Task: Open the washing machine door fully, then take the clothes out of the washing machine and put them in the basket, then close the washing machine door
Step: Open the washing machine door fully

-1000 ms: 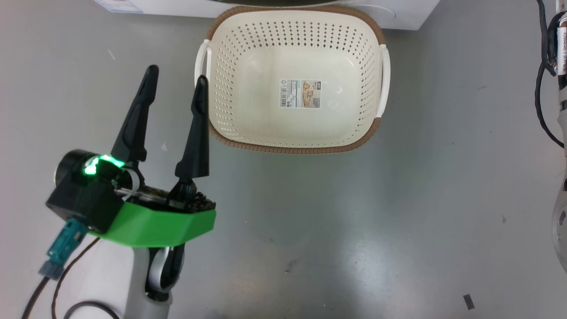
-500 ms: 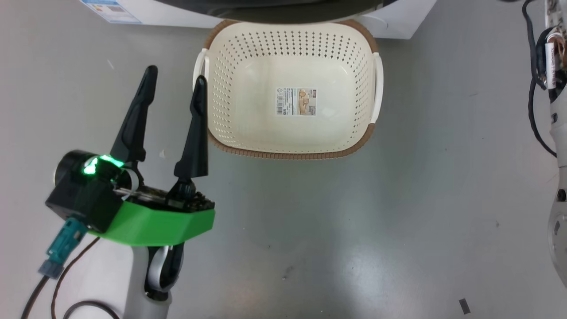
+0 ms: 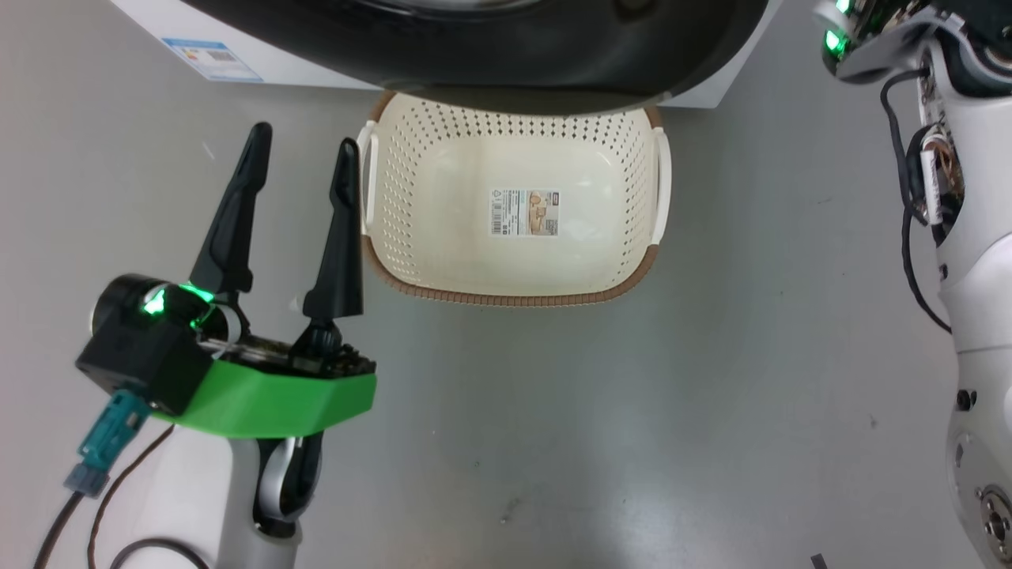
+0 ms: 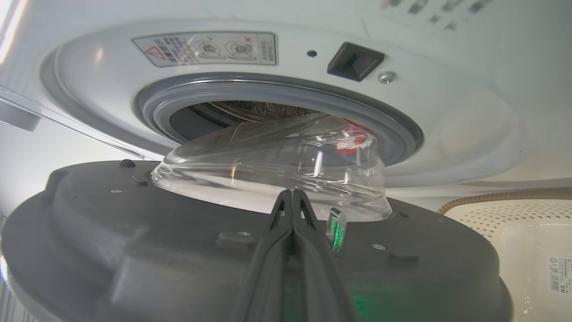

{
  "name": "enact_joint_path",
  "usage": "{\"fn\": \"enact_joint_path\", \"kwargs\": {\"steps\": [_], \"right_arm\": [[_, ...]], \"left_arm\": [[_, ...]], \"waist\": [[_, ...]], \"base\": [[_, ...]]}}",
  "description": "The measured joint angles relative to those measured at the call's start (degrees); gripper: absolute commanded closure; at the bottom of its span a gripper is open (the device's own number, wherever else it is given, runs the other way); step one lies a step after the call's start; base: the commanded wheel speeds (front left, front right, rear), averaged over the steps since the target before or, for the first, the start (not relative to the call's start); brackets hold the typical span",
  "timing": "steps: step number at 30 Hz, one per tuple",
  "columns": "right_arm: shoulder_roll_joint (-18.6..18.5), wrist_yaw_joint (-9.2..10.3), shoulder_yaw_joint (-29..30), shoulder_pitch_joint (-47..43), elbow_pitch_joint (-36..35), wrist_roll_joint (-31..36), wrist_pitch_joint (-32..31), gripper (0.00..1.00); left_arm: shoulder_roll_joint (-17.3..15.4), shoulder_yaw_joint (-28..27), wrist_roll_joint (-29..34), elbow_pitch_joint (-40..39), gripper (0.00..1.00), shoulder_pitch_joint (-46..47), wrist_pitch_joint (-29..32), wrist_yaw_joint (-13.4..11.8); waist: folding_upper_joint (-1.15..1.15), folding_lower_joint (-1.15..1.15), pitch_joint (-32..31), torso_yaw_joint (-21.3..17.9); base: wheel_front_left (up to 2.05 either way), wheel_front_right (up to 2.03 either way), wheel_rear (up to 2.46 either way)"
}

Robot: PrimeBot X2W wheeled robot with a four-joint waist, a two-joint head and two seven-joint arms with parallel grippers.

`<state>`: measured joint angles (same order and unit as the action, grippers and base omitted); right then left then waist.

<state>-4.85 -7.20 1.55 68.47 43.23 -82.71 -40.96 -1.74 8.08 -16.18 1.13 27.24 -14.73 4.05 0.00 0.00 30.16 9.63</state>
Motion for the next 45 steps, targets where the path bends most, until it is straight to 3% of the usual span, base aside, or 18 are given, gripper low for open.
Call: {"fn": "enact_joint_path", "kwargs": {"steps": [23, 37, 42, 45], "right_arm": [[0.4, 0.00, 0.4, -12.0, -4.4, -2.5, -4.9, 1.00], [0.7, 0.00, -1.5, -14.7, -5.5, -3.5, -5.8, 1.00], [0.9, 0.00, -2.5, -16.1, -10.4, -0.8, -1.0, 1.00], [0.7, 0.00, -3.9, -17.4, -15.8, 4.2, 4.4, 1.00]], "left_arm": [[0.0, -0.3, -0.1, 1.4, 0.00, -3.7, 0.0, -0.7], [0.0, -0.5, -0.1, 1.5, 0.00, -5.1, 0.0, -1.5], [0.0, -0.8, -0.1, 1.4, 0.00, -5.1, 0.0, -1.5], [0.0, -1.1, -0.1, 1.0, 0.00, -5.1, 0.0, -1.5]], "waist": [[0.00, 0.00, -6.4, 0.1], [0.00, 0.00, -8.6, -0.3], [0.00, 0.00, -8.1, -0.9], [0.00, 0.00, -7.7, -1.3]], "base": [[0.00, 0.00, 0.00], [0.00, 0.00, 0.00], [0.00, 0.00, 0.00], [0.00, 0.00, 0.00]]}}
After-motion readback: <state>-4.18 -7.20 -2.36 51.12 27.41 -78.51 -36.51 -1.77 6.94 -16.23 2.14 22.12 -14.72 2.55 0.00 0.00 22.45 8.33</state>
